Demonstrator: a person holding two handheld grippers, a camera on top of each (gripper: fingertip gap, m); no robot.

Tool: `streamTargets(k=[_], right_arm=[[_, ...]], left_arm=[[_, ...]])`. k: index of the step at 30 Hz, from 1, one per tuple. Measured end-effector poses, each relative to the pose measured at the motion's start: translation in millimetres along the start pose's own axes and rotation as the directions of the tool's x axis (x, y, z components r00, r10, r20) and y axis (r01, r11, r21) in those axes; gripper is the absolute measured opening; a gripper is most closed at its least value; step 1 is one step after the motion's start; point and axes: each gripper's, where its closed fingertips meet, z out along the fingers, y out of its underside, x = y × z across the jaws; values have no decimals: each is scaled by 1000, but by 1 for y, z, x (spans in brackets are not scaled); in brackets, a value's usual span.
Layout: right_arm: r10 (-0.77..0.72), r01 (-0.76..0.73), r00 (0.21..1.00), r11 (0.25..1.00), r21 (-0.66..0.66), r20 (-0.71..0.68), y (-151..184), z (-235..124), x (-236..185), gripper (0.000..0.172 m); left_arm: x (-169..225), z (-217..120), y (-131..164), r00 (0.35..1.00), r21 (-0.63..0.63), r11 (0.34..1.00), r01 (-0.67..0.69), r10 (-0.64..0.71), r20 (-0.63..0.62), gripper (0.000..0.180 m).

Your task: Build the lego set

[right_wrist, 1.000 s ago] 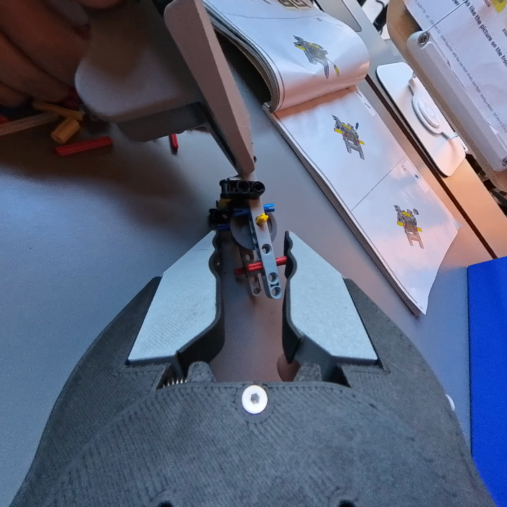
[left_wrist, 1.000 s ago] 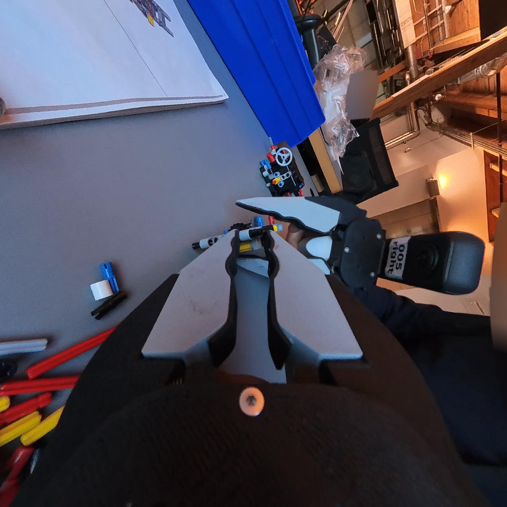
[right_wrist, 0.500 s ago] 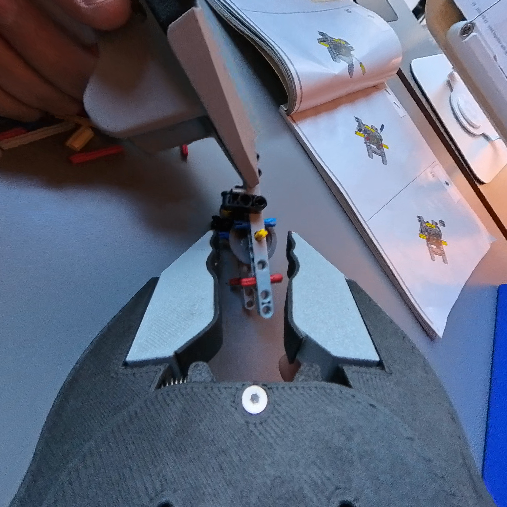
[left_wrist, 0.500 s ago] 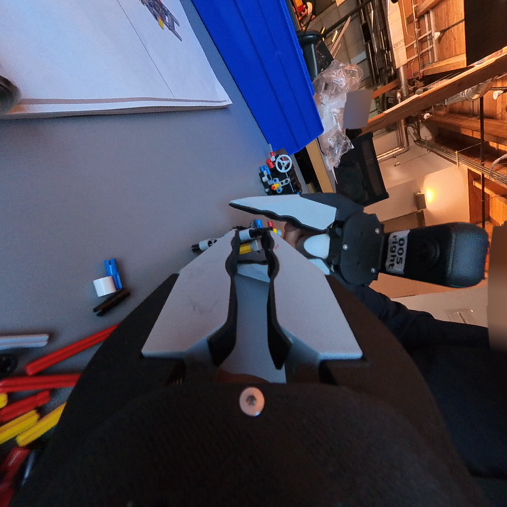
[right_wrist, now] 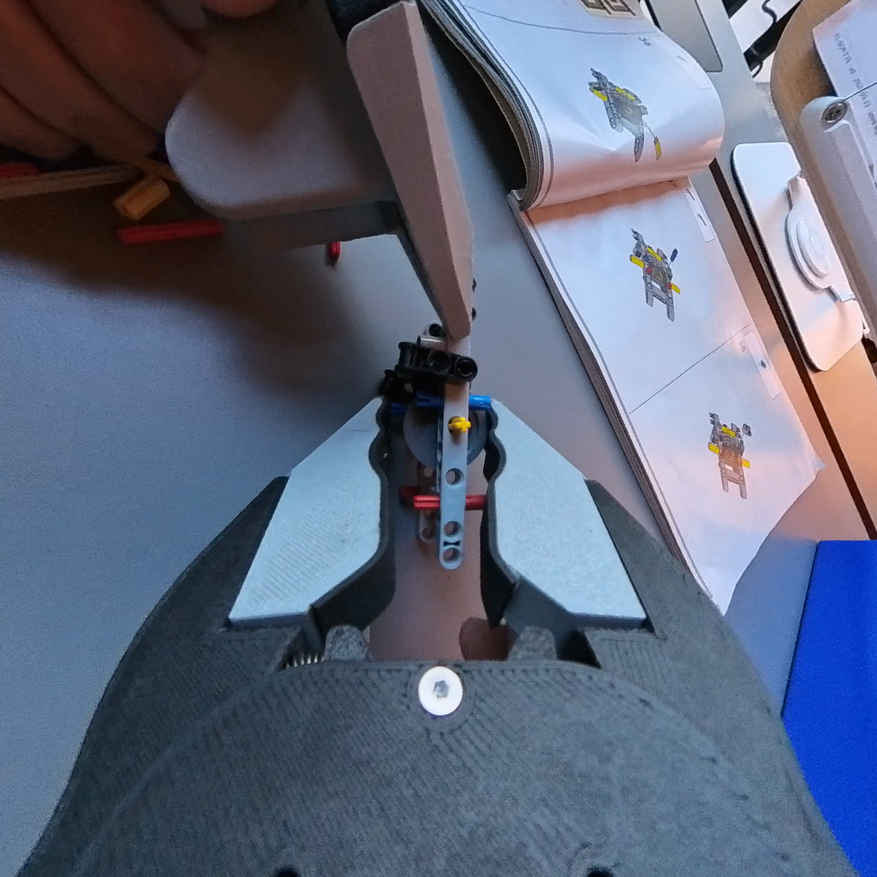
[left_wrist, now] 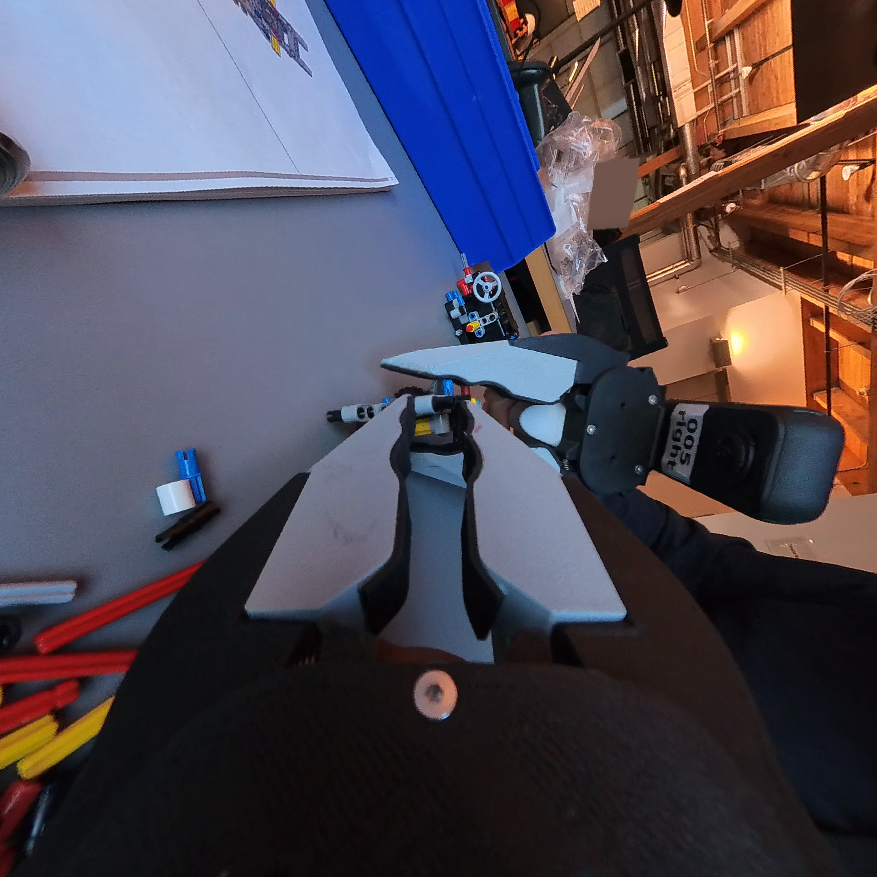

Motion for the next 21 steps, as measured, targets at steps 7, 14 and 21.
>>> streamTargets(k=[7,14,21], right_arm=[[-54,54,998,998,-19,-40,-2,2,3,30],[-42,41,998,999,-11,-54,-2,4,6,27],[62,-61,998,996,63,-24,-1,-1,6,38]], left_arm=[[1,1,-1,1000,7,1000,12,-12,-11,15],[0,1,-3,1000,18,1000,15,-15,-2,14],[3,-2,-3,999,11,999,-32,32,-10,15]])
